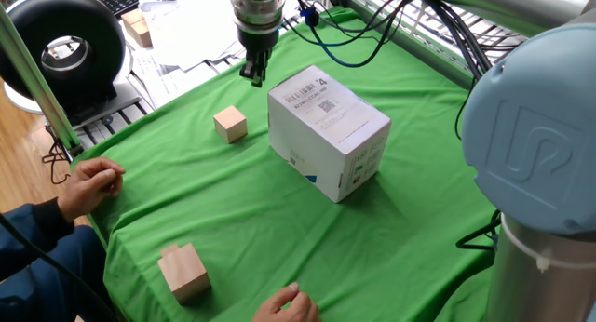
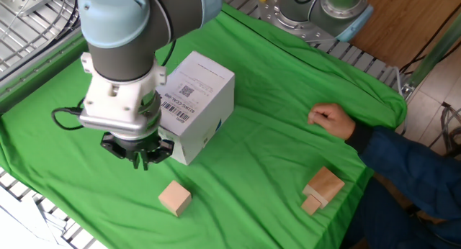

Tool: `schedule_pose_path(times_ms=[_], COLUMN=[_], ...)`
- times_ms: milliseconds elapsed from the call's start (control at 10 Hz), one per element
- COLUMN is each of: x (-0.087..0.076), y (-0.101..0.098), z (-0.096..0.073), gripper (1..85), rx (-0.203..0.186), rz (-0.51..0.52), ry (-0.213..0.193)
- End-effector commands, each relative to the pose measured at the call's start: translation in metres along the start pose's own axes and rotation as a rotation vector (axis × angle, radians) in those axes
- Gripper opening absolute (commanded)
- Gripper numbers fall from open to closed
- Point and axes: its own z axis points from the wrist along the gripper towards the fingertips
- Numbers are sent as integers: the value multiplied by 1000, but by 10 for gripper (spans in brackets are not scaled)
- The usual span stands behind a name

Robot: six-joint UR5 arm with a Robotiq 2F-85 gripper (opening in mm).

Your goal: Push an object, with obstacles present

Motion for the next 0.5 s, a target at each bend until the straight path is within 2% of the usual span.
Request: schedule_pose_path(times_ms=[0, 200, 300, 400], x=[-14, -18, -16, -21], y=[14, 8, 6, 7], z=[-2, -2, -2, -3], gripper=[223, 227, 227, 227], rx=[-66, -48, -39, -38], rz=[147, 168, 180, 194], ry=[-50, -68, -59, -50])
